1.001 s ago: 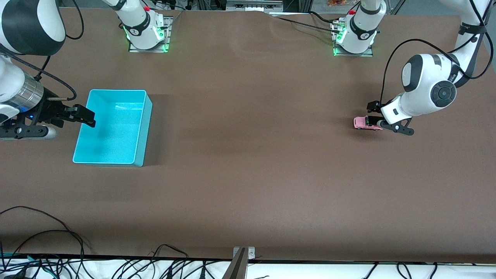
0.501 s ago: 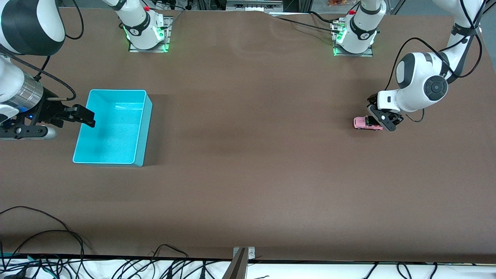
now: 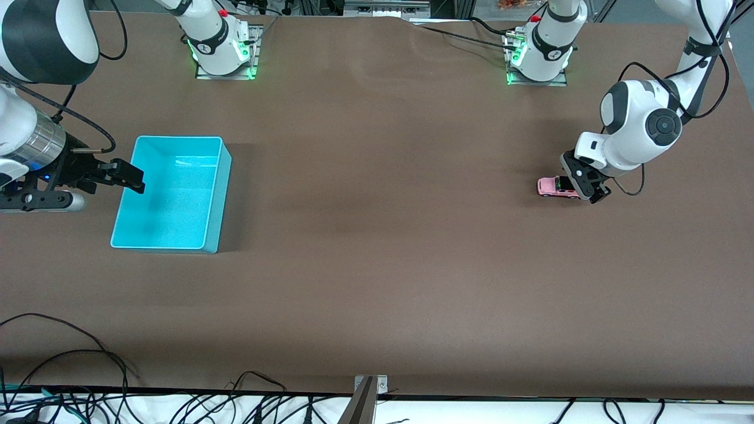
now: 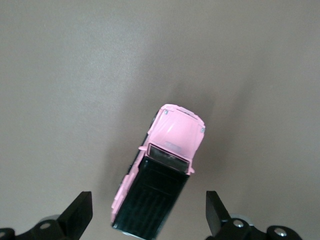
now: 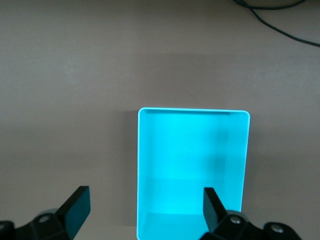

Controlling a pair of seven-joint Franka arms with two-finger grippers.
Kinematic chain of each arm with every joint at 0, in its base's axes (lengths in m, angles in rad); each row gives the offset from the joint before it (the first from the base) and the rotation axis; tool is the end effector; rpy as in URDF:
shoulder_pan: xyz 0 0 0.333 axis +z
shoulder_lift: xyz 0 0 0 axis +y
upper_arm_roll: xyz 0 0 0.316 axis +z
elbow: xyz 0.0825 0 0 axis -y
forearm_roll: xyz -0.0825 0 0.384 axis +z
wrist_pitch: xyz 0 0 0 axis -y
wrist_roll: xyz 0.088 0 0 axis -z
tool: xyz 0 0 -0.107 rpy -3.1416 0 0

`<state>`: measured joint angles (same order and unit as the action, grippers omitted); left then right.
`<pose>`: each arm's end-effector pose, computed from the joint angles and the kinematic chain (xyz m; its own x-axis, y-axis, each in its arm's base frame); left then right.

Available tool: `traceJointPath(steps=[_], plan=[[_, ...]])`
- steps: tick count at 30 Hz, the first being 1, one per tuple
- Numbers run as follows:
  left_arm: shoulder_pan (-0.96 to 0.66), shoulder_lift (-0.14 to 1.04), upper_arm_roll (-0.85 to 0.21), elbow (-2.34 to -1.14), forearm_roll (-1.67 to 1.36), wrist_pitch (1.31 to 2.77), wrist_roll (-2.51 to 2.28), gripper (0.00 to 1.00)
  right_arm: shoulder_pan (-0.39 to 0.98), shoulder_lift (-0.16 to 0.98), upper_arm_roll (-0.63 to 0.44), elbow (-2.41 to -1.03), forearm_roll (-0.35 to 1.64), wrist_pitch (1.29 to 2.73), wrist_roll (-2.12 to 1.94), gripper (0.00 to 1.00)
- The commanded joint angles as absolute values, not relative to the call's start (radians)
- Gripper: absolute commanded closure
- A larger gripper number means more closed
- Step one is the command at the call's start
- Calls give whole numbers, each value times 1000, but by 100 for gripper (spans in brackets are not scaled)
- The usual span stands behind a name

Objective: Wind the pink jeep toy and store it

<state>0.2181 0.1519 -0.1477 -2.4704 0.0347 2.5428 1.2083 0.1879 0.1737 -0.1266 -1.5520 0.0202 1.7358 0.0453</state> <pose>0.4699 0.0311 0.2276 0.3925 -0.9195 -0.0228 -0.9165 -0.3931 0.0741 0.6151 0.0454 0.5469 0.9998 0.0148 0.0116 0.0148 -0.9999 0.0013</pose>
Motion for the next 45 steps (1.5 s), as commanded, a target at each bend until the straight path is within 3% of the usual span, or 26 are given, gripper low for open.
traceJointPath(steps=[1, 25, 28, 33, 37, 39, 43, 45], plan=[[235, 196, -124, -2480, 37, 2618, 1310, 0, 189, 173, -126, -1545, 9, 1732, 49, 0], [186, 236, -109, -2462, 101, 2668, 1370, 1, 189, 173, -127, -1545, 9, 1733, 49, 0], [186, 238, -109, -2462, 121, 2688, 1370, 10, 189, 173, -127, -1545, 9, 1733, 49, 0], [183, 241, -109, -2462, 123, 2689, 1370, 49, 189, 173, -127, -1545, 9, 1732, 49, 0], [183, 239, -109, -2461, 164, 2689, 1370, 74, 189, 173, -127, -1545, 9, 1732, 49, 0], [183, 238, -110, -2461, 190, 2689, 1370, 79, 189, 173, -127, -1545, 9, 1732, 49, 0], [179, 239, -110, -2456, 199, 2689, 1371, 100, 187, 173, -127, -1545, 9, 1732, 49, 0], [169, 236, -110, -2451, 231, 2689, 1371, 100, 187, 173, -127, -1546, 9, 1732, 49, 0]])
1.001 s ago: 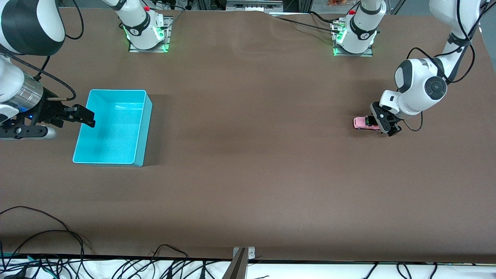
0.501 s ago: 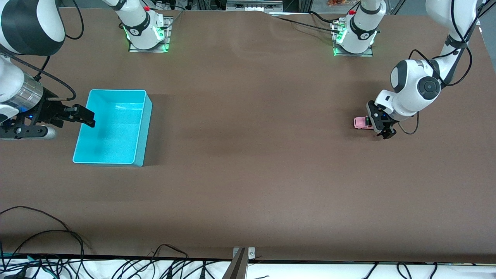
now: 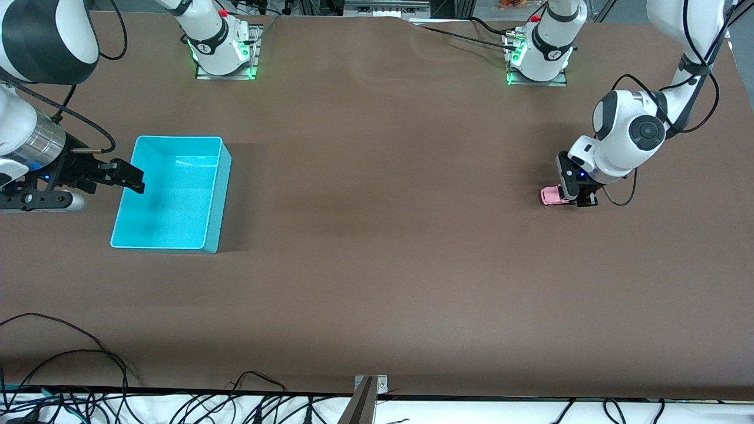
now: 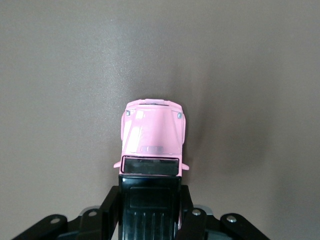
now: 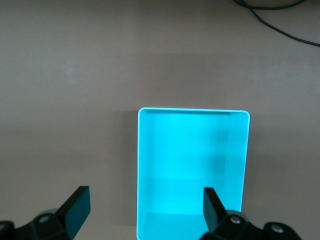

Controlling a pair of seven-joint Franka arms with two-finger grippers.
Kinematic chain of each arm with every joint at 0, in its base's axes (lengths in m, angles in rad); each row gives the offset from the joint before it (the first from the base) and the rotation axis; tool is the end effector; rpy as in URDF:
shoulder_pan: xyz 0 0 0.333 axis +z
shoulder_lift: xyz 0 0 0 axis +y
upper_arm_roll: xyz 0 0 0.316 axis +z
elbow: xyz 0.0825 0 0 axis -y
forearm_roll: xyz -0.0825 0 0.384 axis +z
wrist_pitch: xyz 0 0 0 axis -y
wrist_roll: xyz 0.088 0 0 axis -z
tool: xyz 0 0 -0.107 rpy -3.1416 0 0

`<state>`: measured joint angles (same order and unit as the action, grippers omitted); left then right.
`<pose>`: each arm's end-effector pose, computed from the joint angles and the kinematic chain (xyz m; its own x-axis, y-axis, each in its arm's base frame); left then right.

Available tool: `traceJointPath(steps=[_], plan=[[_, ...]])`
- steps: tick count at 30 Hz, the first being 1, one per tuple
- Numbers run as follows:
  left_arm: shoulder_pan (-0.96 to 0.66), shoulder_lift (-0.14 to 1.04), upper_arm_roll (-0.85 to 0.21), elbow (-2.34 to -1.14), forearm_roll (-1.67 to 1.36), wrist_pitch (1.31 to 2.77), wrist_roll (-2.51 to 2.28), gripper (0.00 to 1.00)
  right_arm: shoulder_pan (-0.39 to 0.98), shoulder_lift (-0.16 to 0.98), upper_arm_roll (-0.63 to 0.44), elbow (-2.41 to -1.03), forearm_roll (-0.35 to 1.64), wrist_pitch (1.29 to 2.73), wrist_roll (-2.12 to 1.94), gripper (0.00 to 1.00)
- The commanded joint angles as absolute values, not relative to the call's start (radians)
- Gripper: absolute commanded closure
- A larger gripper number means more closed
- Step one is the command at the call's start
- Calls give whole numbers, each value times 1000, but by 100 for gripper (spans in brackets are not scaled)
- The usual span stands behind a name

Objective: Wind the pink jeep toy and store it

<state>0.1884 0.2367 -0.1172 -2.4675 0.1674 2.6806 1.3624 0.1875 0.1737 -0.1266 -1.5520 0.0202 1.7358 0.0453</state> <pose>0.4763 0.0266 0.1996 0.1309 -0.9902 -0.0476 -0.9912 -0.1317 0.0137 0.6152 0.0452 0.5469 0.9998 0.0144 0.0116 0.0144 -0.9999 0.0013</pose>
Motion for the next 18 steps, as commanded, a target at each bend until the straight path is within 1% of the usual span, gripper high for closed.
traceJointPath(steps=[1, 18], plan=[[167, 233, -110, -2448, 257, 2688, 1370, 100, 187, 173, -127, -1545, 9, 1732, 49, 0], [138, 221, -132, -2448, 249, 2678, 1359, 100, 187, 173, -127, -1545, 9, 1732, 49, 0]])
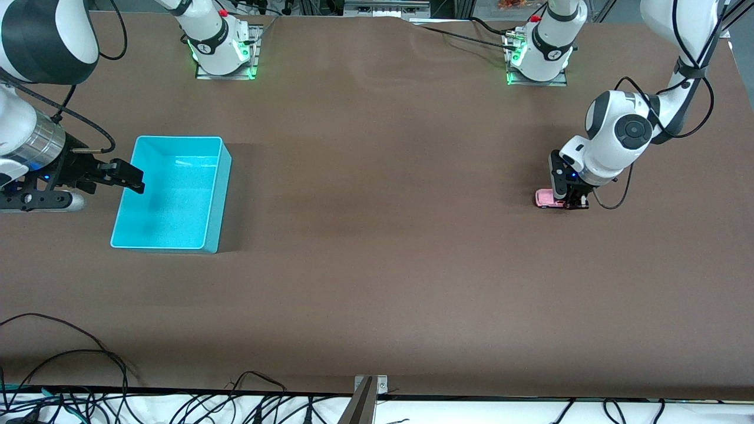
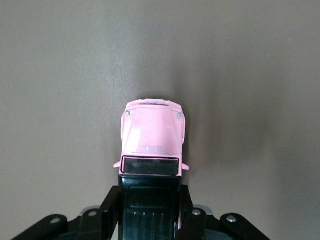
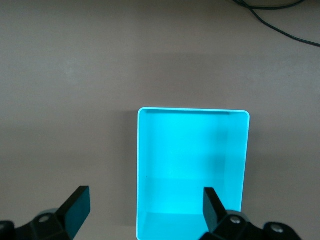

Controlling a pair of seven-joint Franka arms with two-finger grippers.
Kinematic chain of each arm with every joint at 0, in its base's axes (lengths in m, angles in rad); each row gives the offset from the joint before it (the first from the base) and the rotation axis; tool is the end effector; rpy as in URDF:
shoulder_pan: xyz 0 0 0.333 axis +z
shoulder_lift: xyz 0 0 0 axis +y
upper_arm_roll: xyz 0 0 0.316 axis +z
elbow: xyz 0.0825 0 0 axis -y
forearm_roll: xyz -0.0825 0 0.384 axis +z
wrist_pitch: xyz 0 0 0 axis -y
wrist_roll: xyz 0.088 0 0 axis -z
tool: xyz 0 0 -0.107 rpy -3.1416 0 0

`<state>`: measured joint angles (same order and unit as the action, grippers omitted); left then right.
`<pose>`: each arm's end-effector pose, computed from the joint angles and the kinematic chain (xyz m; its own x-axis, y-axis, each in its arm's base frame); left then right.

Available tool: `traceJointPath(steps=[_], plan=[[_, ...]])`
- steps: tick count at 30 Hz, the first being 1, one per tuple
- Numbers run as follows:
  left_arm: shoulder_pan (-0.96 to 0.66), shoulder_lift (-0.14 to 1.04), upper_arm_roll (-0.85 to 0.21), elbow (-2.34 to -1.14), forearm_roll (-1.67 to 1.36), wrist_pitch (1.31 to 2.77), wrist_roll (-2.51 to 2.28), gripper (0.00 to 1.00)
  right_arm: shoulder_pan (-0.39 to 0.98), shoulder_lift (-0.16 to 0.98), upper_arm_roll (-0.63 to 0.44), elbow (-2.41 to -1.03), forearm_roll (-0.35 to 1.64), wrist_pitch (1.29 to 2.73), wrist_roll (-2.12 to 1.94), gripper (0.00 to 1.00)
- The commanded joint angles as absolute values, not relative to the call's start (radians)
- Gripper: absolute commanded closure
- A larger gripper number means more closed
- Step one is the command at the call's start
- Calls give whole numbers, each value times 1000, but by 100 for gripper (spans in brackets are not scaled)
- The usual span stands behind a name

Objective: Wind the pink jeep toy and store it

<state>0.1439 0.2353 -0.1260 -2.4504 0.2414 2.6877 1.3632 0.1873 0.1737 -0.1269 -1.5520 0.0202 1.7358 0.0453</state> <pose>0.4848 -0.0011 0.2065 0.0127 -0.9970 -0.0758 -0.9998 -0.0116 -0.0145 0.6152 0.0449 0.5469 0.9998 0.0139 0.0116 0.0139 -0.9999 0.0014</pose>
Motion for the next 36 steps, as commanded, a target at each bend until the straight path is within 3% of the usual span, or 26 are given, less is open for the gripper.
traceJointPath(steps=[1, 16, 36], plan=[[137, 224, -132, -2447, 235, 2677, 1359, 100, 187, 173, -127, -1545, 9, 1732, 49, 0], [132, 333, -115, -2445, 196, 2694, 1344, 100, 187, 173, -127, -1545, 9, 1732, 49, 0], [141, 351, 0, -2447, 207, 2723, 1388, 100, 187, 173, -127, -1545, 9, 1732, 49, 0]])
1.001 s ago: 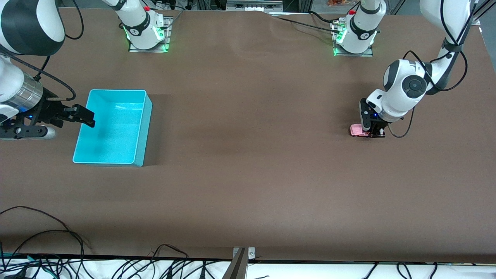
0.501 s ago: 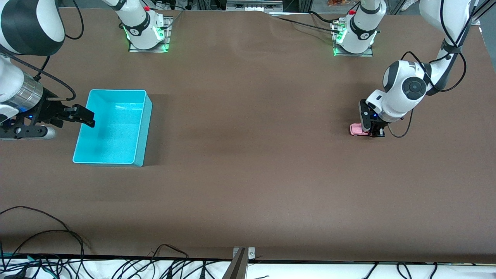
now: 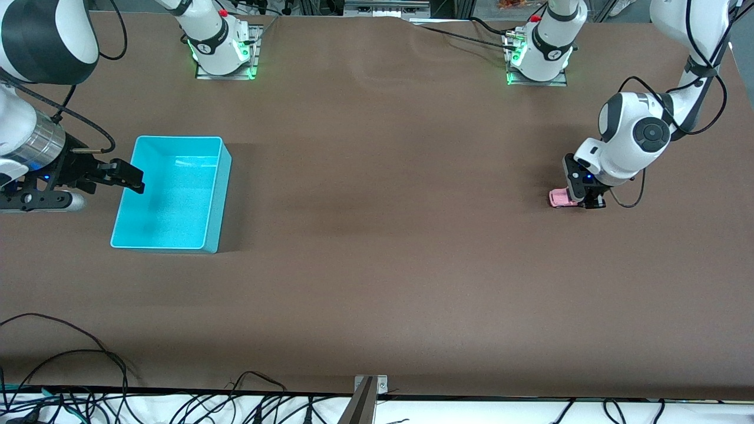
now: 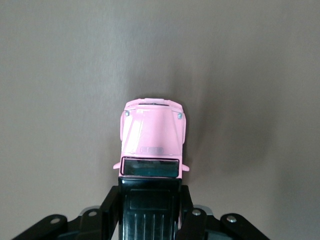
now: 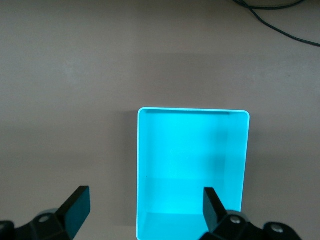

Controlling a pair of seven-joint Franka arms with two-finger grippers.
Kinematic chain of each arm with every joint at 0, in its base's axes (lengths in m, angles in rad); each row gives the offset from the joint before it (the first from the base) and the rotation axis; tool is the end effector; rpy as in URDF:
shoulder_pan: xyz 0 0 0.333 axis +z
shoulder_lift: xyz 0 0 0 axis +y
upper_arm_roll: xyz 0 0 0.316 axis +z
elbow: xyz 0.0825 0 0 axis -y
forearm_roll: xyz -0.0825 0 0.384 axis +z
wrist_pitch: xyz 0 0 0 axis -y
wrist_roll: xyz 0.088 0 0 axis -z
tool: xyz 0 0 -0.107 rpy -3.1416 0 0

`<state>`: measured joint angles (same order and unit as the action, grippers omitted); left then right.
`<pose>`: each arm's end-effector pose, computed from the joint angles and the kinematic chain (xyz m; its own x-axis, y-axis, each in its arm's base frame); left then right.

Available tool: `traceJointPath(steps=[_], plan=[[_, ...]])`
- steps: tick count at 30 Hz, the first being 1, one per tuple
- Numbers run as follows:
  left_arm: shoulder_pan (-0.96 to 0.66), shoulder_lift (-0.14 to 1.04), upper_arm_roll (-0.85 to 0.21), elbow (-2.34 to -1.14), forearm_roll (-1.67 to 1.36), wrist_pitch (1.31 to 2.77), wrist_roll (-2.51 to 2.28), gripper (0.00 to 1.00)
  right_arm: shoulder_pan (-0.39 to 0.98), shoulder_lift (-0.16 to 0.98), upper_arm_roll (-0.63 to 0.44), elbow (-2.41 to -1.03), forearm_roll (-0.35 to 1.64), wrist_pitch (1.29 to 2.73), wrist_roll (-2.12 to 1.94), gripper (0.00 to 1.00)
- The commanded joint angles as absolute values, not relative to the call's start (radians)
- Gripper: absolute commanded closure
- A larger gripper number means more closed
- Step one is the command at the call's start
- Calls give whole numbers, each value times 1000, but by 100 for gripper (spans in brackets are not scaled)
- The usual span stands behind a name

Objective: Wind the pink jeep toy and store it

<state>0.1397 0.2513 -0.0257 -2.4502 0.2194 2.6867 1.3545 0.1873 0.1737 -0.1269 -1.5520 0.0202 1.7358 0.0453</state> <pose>0.4802 0.0475 0.1978 0.1321 -0.9872 -0.0893 -0.9911 -0.1329 0.0036 0.6152 0.0449 0.5469 0.9998 0.0139 0.0116 0.0139 -0.9999 0.0014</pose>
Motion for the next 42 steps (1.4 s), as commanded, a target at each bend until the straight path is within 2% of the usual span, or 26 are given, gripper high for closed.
traceJointPath(steps=[1, 25, 42], plan=[[141, 353, 3, -2447, 206, 2723, 1405, 100, 187, 173, -127, -1545, 9, 1732, 49, 0], [146, 359, 219, -2447, 196, 2775, 1609, 100, 187, 173, -127, -1545, 9, 1732, 49, 0], [158, 365, 252, -2430, 201, 2777, 1718, 100, 187, 173, -127, -1545, 9, 1732, 49, 0]])
